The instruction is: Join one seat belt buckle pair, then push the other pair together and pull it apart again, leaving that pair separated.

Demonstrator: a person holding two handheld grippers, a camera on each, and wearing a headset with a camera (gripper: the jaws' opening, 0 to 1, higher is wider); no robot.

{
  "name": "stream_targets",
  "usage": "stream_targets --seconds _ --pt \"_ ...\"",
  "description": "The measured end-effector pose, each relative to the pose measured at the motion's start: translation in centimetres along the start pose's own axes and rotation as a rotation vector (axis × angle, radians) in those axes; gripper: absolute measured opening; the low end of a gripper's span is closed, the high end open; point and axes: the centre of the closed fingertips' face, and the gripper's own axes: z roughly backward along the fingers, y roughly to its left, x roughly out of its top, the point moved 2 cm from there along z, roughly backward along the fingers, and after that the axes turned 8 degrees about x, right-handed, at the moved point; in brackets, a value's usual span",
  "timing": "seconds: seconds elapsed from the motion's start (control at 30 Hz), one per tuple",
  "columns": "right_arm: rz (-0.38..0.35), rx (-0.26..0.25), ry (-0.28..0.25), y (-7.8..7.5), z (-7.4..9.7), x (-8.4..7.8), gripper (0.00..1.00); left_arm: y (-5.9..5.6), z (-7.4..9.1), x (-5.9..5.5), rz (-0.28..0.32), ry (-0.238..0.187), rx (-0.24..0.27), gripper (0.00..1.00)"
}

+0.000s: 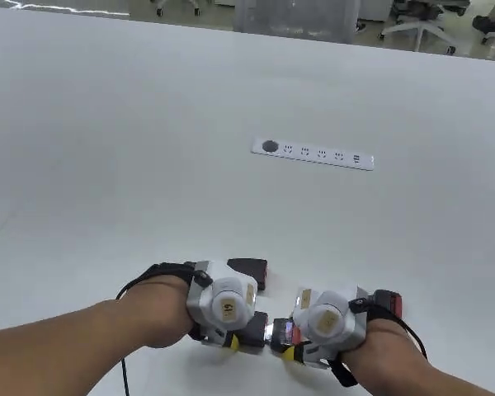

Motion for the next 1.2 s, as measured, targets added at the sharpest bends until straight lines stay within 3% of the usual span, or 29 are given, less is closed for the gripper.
stream_targets --seconds 0.37,0.5,0.6,0.67,0.73,0.77,0.83,1.0,1.03,1.1,1.2 --pt "-0.017 -0.006 -0.027 0.1 0.0 -0.1 0.33 0.1 0.0 -0.1 -0.005 0.021 -0.014 0.33" --pt "-0.022 -0.002 -0.027 0.0 -0.1 -0.1 0.34 0.1 0.1 0.0 0.005 0.009 -0.008 0.33" --pt "-0.056 -0.001 -0.026 -0.2 -0.1 0.1 0.35 0.3 0.1 -0.2 0.080 0.038 0.009 0.34" --pt "-0.041 -0.010 -0.010 0.1 0.0 0.2 0.36 0.1 0.2 -0.1 0.020 0.038 0.017 0.34" --pt "-0.048 -0.018 -0.012 0.1 0.1 0.4 0.36 0.4 0.4 -0.4 -0.025 0.064 0.032 0.35" --pt "-0.057 -0.017 -0.027 0.2 0.2 0.6 0.36 0.5 0.6 -0.7 -0.011 0.094 0.051 0.35" --pt "-0.053 -0.035 -0.042 0.1 0.8 1.1 0.37 0.5 1.0 -0.4 -0.011 0.084 0.059 0.36" --pt "-0.047 -0.047 -0.066 0.0 2.3 2.0 0.35 1.8 3.4 0.0 0.030 0.054 0.104 0.45" --pt "-0.046 -0.051 -0.069 -0.1 2.6 2.1 0.35 2.1 3.9 0.1 0.033 0.042 0.111 0.43" --pt "-0.035 -0.058 -0.075 -0.3 3.4 2.2 0.35 3.3 4.7 0.2 0.019 0.038 0.129 0.37" --pt "-0.023 -0.083 -0.074 -1.3 4.4 1.8 0.36 5.3 5.3 0.6 0.025 0.027 0.155 0.39"
